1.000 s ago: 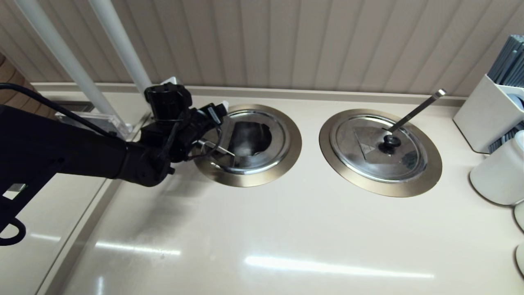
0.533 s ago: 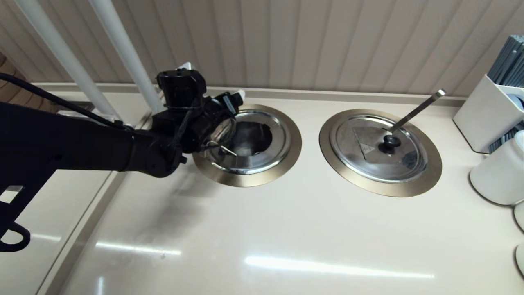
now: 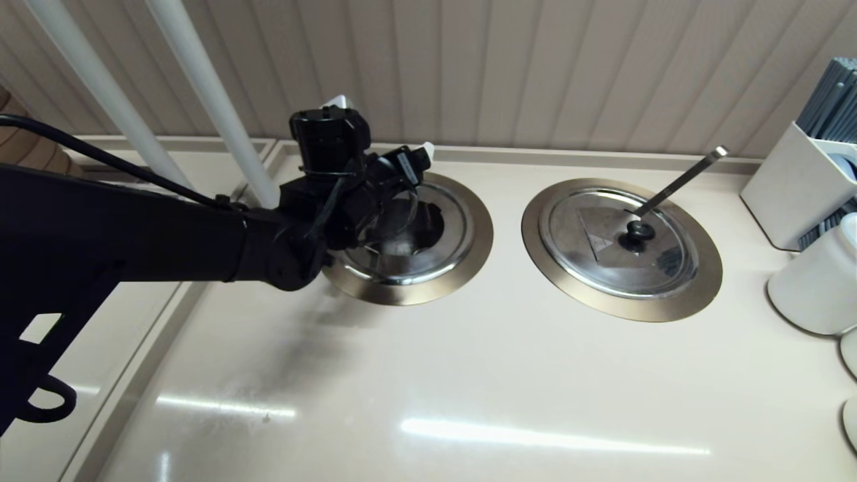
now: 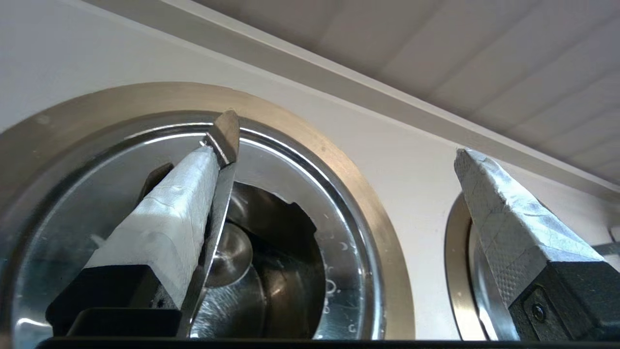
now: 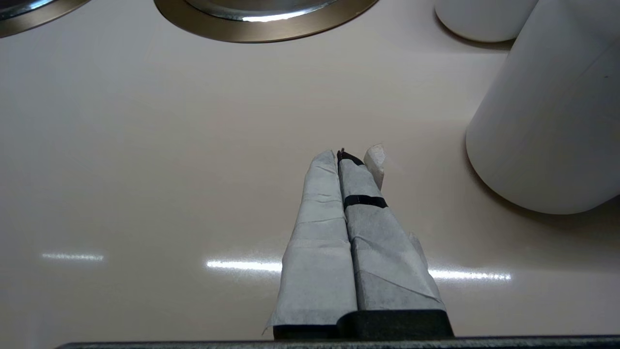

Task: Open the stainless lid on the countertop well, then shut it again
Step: Close the lid

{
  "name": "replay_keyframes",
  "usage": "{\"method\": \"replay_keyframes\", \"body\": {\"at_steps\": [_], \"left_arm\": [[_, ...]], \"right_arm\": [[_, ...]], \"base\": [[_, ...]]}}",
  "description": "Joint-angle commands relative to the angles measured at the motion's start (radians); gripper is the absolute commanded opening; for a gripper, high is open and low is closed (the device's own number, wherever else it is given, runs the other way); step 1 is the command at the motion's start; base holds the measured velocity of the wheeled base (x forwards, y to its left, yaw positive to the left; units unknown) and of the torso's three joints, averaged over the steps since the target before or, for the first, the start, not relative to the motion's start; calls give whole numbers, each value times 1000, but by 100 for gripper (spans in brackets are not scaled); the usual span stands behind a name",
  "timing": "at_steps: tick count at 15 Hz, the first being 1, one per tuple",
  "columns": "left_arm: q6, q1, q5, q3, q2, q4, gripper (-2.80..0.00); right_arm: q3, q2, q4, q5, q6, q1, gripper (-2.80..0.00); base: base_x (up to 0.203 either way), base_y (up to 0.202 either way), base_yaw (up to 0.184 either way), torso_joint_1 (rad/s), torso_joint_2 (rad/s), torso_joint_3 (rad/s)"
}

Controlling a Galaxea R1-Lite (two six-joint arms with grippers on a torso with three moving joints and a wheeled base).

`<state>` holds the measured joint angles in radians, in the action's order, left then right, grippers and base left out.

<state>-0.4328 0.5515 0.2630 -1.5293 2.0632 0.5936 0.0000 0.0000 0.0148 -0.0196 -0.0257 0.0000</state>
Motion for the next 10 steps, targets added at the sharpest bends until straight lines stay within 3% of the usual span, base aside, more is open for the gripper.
{"method": "replay_keyframes", "body": {"at_steps": [1,10], "left_arm": [[-3,19,2,-4,16,-1,0],[2,108,1,-111,32,-66,0]], "right_arm": [[5,0,1,0,0,0,-280],[5,0,1,0,0,0,-280]], "base": [[0,0,0,0,0,0],[0,0,0,0,0,0]]}}
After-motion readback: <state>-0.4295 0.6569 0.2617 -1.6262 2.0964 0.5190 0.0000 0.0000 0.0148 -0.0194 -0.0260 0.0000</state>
